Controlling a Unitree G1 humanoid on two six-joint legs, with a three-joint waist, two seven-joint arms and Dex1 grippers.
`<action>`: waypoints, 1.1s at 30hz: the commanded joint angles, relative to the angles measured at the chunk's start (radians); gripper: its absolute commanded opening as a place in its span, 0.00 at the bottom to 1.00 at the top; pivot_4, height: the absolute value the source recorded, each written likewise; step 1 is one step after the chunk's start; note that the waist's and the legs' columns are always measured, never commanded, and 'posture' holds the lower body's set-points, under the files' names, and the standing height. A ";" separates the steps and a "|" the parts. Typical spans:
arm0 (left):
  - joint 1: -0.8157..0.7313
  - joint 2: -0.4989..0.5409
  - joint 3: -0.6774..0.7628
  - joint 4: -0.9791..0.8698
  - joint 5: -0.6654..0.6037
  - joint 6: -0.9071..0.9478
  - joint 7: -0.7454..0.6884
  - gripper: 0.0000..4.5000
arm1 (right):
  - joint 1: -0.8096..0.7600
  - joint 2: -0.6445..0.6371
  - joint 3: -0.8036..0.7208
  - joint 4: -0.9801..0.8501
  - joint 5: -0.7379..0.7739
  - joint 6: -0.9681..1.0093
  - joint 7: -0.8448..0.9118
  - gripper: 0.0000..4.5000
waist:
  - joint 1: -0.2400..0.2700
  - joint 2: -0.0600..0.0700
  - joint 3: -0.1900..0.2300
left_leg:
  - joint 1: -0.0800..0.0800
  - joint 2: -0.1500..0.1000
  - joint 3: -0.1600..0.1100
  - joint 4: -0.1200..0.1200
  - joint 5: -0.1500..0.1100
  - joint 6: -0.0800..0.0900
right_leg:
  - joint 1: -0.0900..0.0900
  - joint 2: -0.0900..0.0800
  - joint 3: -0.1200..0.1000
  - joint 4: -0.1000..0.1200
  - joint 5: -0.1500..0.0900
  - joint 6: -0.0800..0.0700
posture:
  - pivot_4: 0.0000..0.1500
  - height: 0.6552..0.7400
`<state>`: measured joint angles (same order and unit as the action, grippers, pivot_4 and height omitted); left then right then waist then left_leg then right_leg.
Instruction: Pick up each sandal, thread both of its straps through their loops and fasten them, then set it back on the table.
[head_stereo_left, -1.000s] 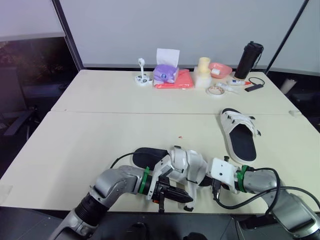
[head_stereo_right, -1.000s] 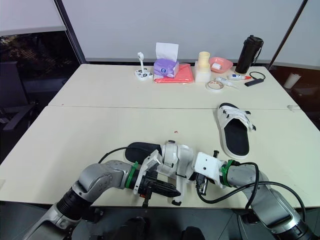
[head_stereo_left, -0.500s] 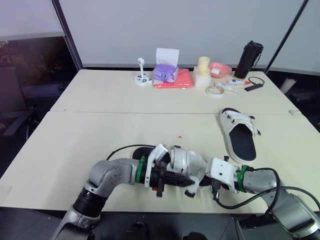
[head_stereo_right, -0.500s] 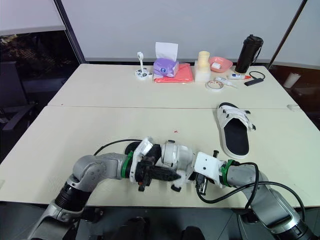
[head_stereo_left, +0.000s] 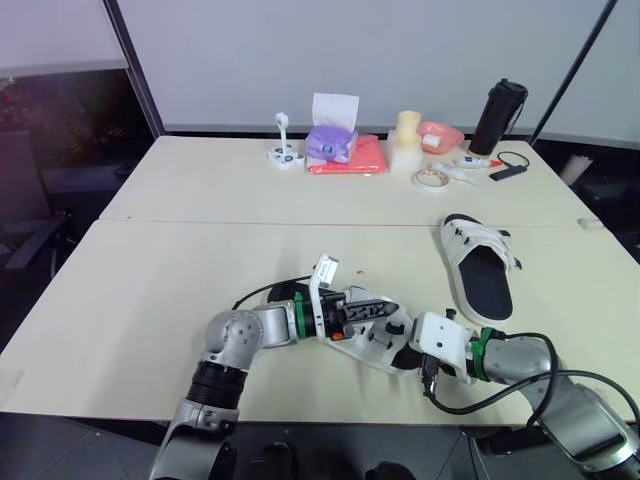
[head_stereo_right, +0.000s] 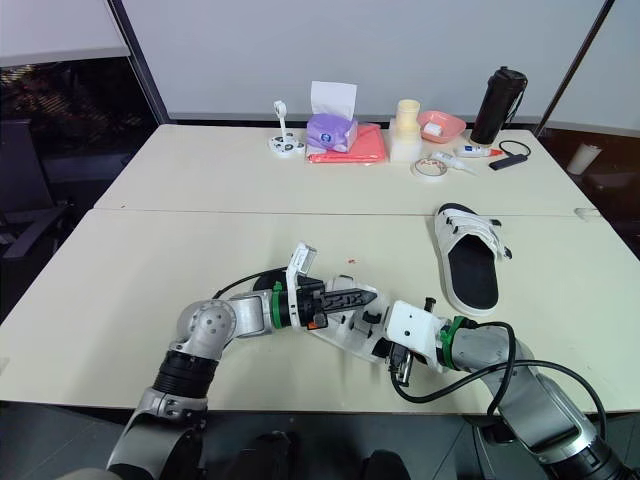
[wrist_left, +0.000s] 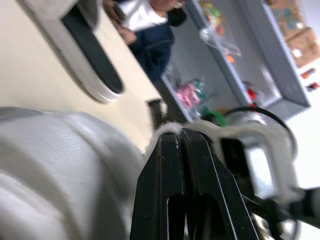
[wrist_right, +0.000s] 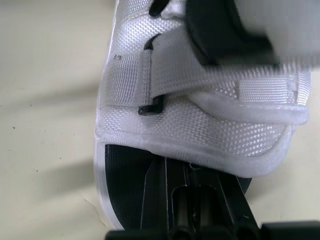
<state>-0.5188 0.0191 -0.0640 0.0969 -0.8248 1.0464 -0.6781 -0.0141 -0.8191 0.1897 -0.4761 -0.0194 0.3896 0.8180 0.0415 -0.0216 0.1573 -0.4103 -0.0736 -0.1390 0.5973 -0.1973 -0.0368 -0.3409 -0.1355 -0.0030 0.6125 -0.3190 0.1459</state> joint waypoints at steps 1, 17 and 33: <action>-0.066 -0.050 0.059 -0.024 0.005 -0.105 0.038 0.00 | 0.057 -0.006 0.085 0.096 -0.034 0.064 0.027 0.00 | 0.000 0.000 0.000 | 0.000 0.000 0.000 0.000 0.000 0.000 | 0.000 0.000 0.000 0.000 0.000 0.000 | 1.00 1.00; -0.068 -0.096 0.055 -0.004 0.051 -0.154 0.098 0.51 | 0.042 0.007 0.086 0.114 -0.040 0.059 0.023 0.00 | -0.002 -0.002 -0.001 | 0.000 -0.001 0.001 0.000 -0.001 -0.002 | 0.001 0.001 -0.001 -0.001 0.000 0.000 | 1.00 1.00; -0.025 0.632 -0.104 -0.223 0.126 -0.298 -0.666 0.51 | 0.010 0.026 0.105 0.153 -0.046 0.043 0.014 0.00 | -0.005 -0.001 -0.001 | 0.000 0.005 -0.001 -0.003 -0.002 -0.004 | -0.002 0.001 0.001 -0.001 -0.001 -0.005 | 1.00 1.00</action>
<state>-0.5073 0.6273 -0.2016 -0.1269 -0.6789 0.7608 -1.2737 -0.0446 -0.7972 0.2146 -0.4471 -0.0246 0.3853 0.8178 0.0365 -0.0226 0.1563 -0.4099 -0.0690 -0.1397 0.5942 -0.1997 -0.0412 -0.3431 -0.1350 -0.0021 0.6114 -0.3201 0.1411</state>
